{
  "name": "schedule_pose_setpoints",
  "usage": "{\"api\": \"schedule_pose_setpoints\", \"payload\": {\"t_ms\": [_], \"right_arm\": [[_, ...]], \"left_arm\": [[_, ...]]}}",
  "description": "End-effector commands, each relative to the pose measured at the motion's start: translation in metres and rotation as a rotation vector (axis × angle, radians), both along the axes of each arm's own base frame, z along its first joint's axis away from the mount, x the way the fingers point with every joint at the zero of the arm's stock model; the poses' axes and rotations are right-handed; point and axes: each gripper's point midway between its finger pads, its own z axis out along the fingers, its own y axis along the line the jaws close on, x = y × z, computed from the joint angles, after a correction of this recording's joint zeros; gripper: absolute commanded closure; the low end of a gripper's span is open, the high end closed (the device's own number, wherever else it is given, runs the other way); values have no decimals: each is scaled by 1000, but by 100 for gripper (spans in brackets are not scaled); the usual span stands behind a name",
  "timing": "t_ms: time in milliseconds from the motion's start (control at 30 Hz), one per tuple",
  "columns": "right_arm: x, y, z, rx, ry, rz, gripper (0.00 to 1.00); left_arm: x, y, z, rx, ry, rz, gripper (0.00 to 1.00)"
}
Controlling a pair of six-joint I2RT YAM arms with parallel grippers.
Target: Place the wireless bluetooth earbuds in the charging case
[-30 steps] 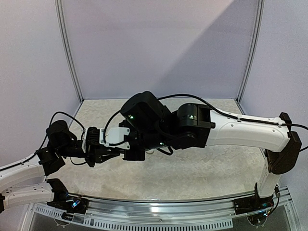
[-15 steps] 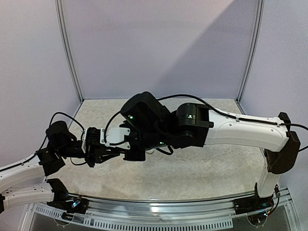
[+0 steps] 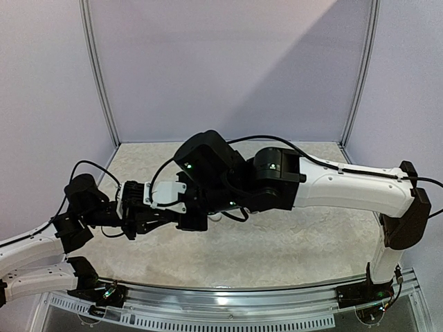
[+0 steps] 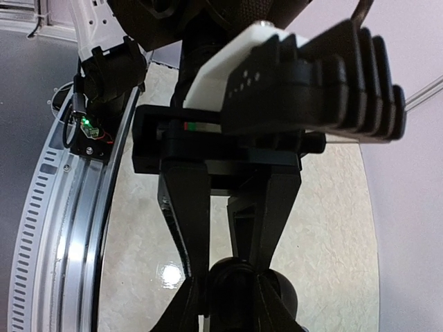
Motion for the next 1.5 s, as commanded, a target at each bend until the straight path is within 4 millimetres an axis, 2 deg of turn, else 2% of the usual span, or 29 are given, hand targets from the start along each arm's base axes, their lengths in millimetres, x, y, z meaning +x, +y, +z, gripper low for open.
{"api": "schedule_pose_setpoints", "payload": {"t_ms": [0,100,167,267,367,400,500,567,700,833,1033,1067,1167,1267,1367,1467], "right_arm": [[-19,-6,48,141,76,94,71],[-31,-14,78,240,98,144,68],[-27,-21,93,304,106,130,67],[14,-30,108,402,100,-64,67],[73,-47,95,414,58,-357,67],[87,-47,78,377,44,-435,67],[100,-40,41,251,23,-490,69],[95,-24,15,198,63,-457,70],[69,-13,-4,158,79,-358,71],[52,-22,2,174,59,-302,71],[53,-50,15,210,49,-352,69],[53,-53,16,207,47,-358,65],[46,-60,11,172,92,-296,42],[21,-55,-4,130,200,-132,17],[15,-45,-12,123,206,-71,14],[11,-36,-16,110,214,-24,22]], "left_arm": [[-1,-1,0,-18,57,18,100],[2,0,-3,-16,73,37,100],[3,1,-3,-15,74,48,100],[3,1,-6,-6,51,51,100],[0,2,-6,12,-73,33,100],[0,2,-5,17,-131,38,100],[12,4,-6,45,-264,109,100],[17,6,-4,56,-305,140,100],[26,8,-5,66,-295,192,100],[29,10,-10,74,-265,214,100],[29,10,-12,78,-253,214,100],[29,10,-12,79,-249,210,100],[23,8,-13,76,-220,180,100],[15,6,-13,56,-166,134,100],[4,4,-8,27,-108,73,100],[-5,2,-2,0,-40,22,100]]}}
